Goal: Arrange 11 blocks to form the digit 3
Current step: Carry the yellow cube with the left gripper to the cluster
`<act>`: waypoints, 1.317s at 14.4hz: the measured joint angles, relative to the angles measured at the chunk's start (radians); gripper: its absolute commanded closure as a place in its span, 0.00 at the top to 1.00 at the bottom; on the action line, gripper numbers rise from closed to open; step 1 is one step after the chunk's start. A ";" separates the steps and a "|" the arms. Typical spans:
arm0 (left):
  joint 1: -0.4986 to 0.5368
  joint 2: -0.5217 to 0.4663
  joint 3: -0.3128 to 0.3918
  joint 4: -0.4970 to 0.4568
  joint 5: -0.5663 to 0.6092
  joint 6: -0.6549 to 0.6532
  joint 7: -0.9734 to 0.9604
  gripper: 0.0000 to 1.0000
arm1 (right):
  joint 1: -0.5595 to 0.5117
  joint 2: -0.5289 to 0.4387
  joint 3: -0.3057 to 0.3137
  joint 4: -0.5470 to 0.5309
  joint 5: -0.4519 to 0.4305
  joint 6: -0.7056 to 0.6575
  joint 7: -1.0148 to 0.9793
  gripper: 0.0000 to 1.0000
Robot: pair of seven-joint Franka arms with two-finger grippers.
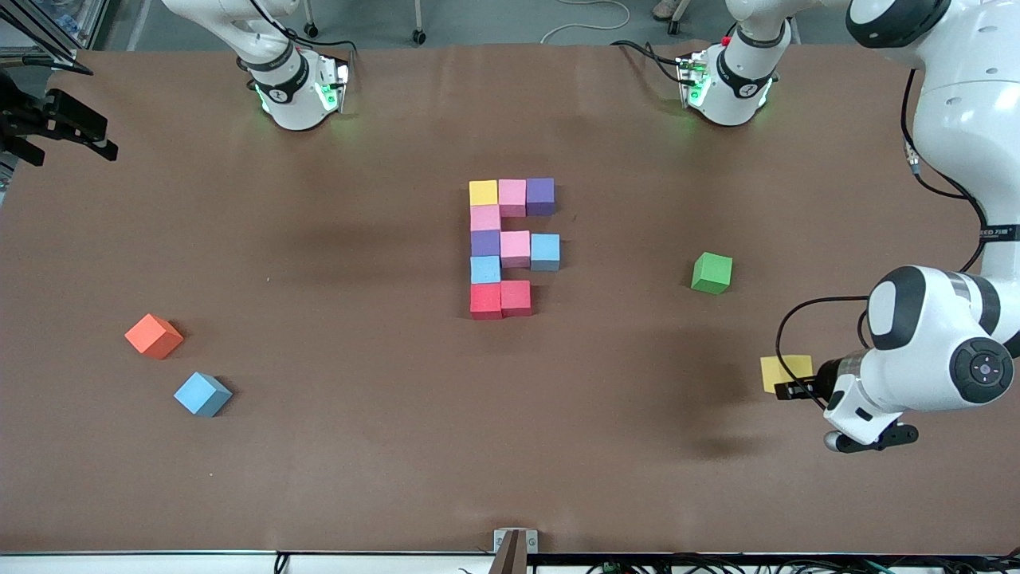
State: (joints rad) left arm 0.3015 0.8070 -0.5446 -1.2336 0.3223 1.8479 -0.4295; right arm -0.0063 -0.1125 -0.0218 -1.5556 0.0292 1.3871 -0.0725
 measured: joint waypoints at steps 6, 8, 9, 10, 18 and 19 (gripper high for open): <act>-0.035 -0.033 -0.082 -0.025 0.008 -0.081 -0.520 0.57 | 0.000 0.000 0.000 0.000 0.000 0.000 0.000 1.00; -0.107 -0.033 -0.082 -0.043 0.060 -0.081 -0.747 0.57 | 0.000 0.000 0.000 0.000 0.000 0.000 0.000 1.00; -0.145 -0.033 -0.082 -0.051 0.083 -0.081 -0.855 0.57 | 0.000 0.000 0.001 0.000 0.000 0.000 0.000 1.00; -0.178 -0.033 -0.081 -0.057 0.093 -0.080 -0.950 0.57 | 0.000 0.000 0.001 0.000 0.000 0.000 -0.001 1.00; -0.337 -0.019 -0.076 -0.103 0.099 0.007 -1.499 0.55 | 0.000 0.000 0.002 0.000 0.000 0.000 -0.003 1.00; -0.365 -0.012 -0.075 -0.108 0.111 0.024 -1.591 0.54 | 0.000 0.000 0.002 0.000 0.000 -0.002 -0.003 1.00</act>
State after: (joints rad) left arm -0.0635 0.7949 -0.6195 -1.3413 0.4332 1.8722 -2.0210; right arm -0.0063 -0.1125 -0.0198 -1.5555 0.0292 1.3853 -0.0752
